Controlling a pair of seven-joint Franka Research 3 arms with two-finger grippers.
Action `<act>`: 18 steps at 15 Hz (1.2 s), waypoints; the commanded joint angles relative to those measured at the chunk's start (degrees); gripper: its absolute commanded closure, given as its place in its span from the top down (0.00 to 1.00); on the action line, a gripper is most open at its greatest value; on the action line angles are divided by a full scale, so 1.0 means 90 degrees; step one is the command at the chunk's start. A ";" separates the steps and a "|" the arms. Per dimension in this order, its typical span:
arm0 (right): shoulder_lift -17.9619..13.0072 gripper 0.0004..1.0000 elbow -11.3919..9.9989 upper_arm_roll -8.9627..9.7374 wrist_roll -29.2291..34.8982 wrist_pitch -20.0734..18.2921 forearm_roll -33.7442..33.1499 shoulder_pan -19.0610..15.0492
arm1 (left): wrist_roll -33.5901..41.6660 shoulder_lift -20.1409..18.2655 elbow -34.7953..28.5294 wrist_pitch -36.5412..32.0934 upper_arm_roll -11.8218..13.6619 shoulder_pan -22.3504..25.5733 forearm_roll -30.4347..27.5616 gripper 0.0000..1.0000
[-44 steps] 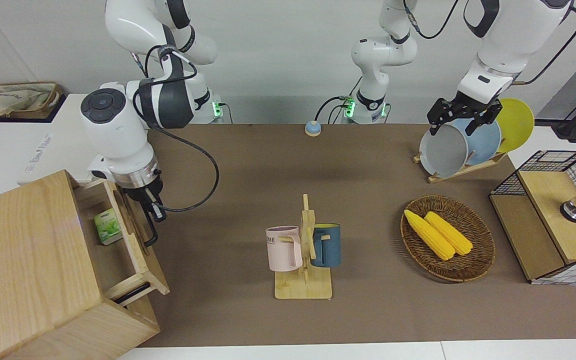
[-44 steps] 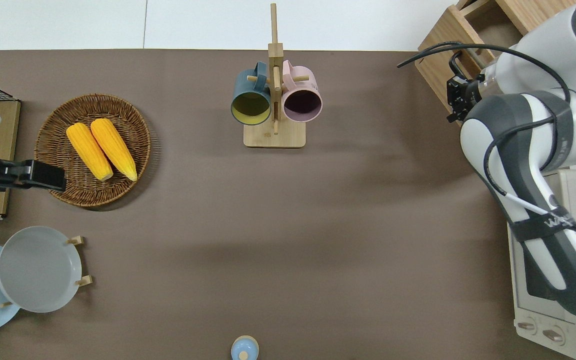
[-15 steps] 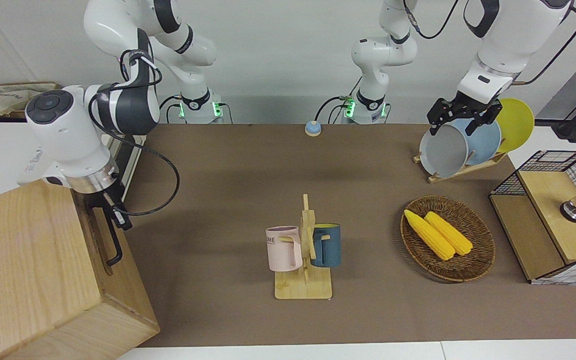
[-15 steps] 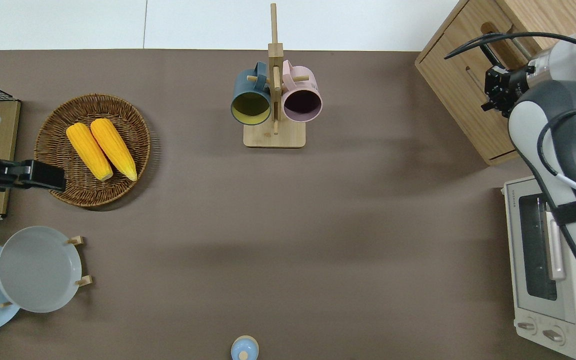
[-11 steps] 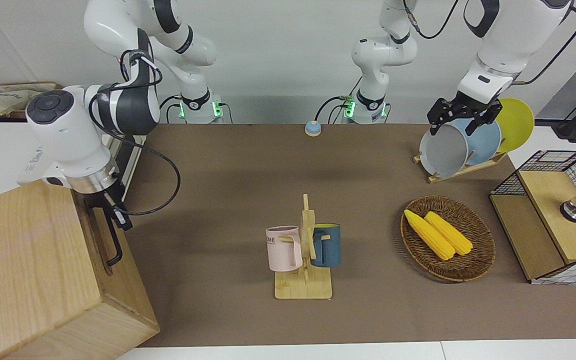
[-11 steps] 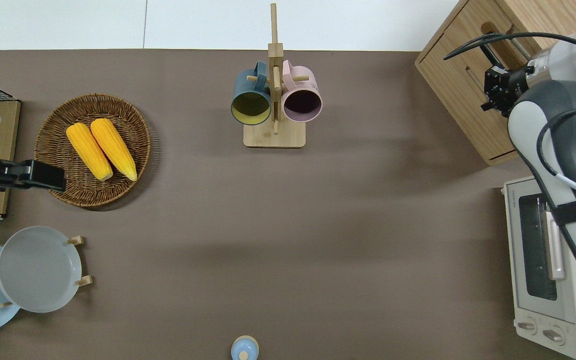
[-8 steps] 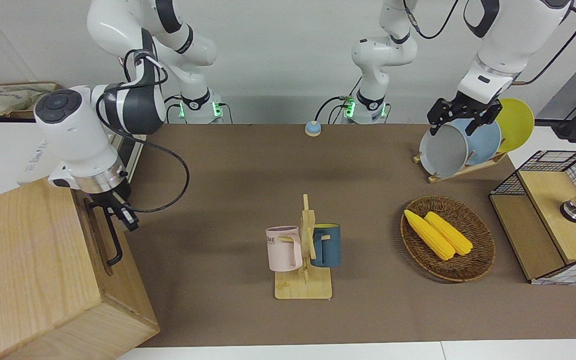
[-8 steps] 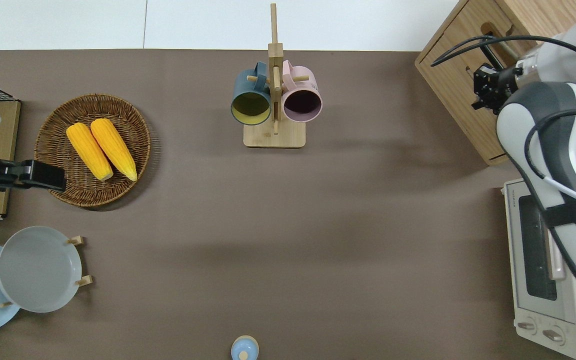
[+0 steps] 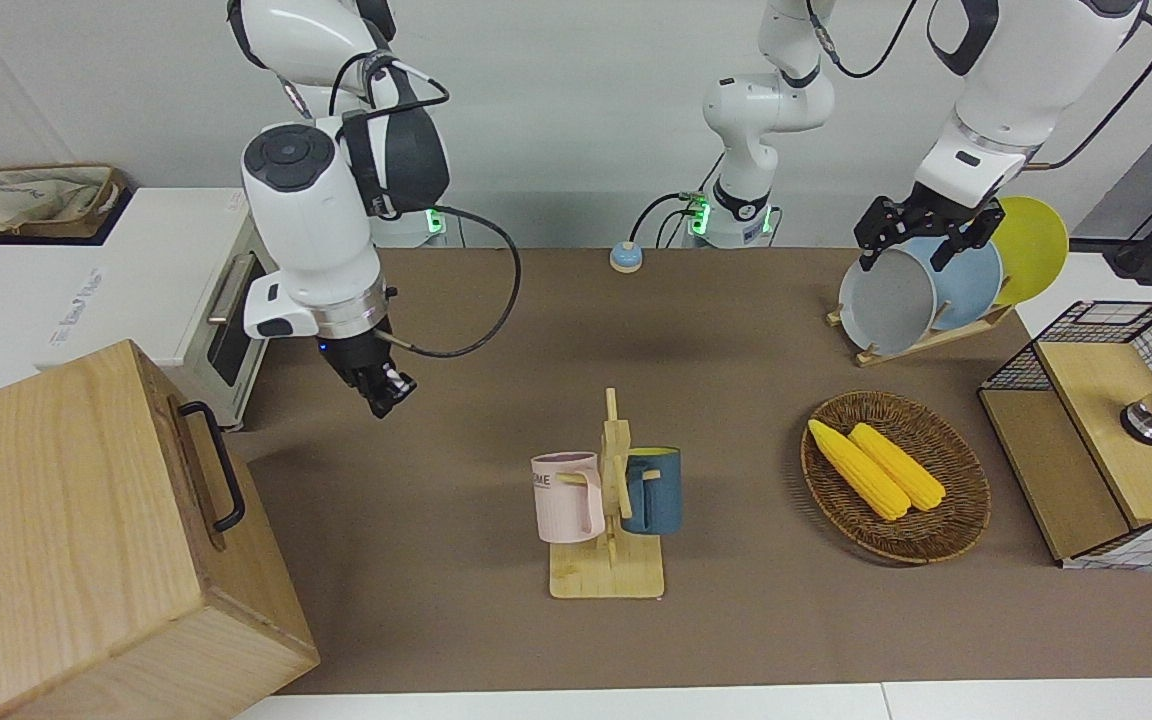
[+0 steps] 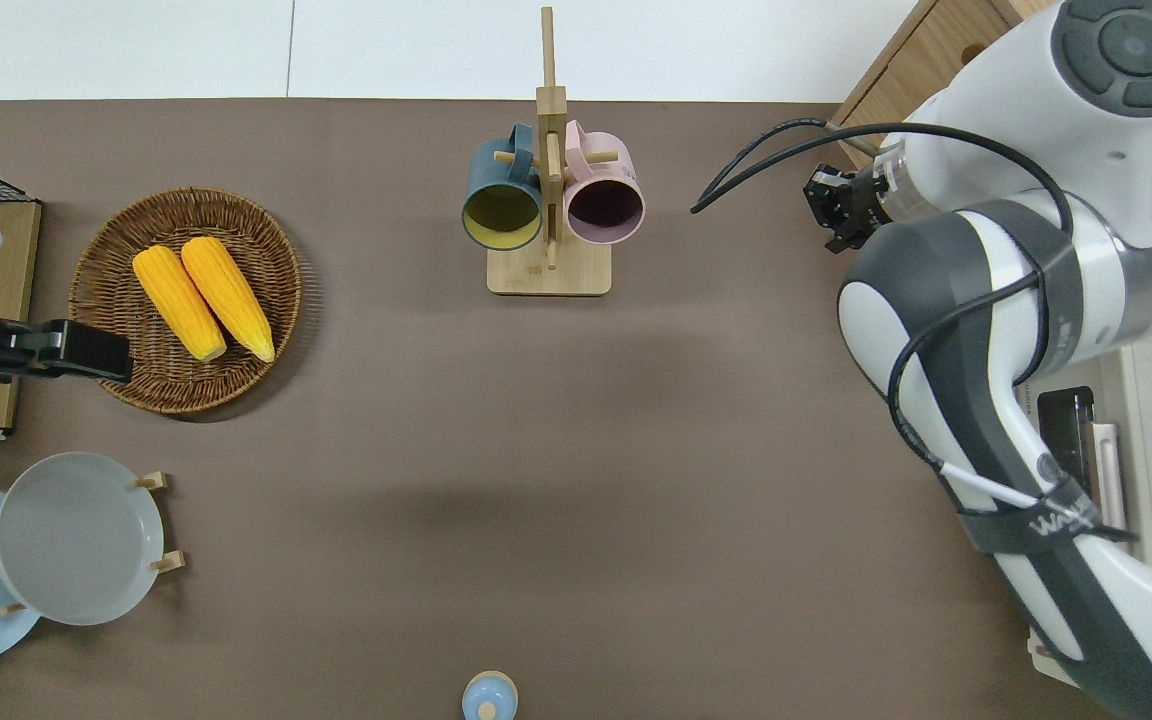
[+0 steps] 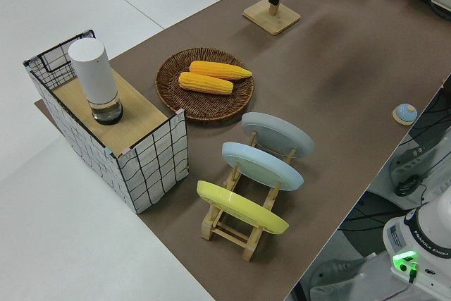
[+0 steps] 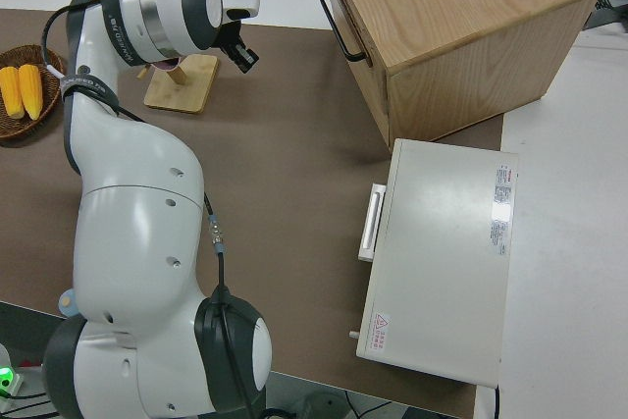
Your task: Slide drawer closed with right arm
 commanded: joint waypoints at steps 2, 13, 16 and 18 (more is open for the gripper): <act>-0.0949 0.00 -0.0988 0.0014 -0.0522 -0.0038 0.0115 0.0253 | 0.0062 0.0072 0.0165 -0.0125 -0.0041 0.0024 0.0109 0.99; -0.1878 0.00 -0.1526 -0.0141 -0.3022 -0.0595 0.0769 0.0136 | 0.0062 0.0072 0.0156 -0.0125 -0.0041 0.0024 0.0109 0.99; -0.1937 0.12 -0.1566 -0.0269 -0.3199 -0.0576 0.0994 0.0117 | 0.0062 0.0072 0.0165 -0.0125 -0.0041 0.0024 0.0109 0.99; -0.1927 0.54 -0.1546 -0.0288 -0.3239 -0.0585 0.1004 0.0107 | 0.0062 0.0072 0.0156 -0.0125 -0.0041 0.0024 0.0109 0.99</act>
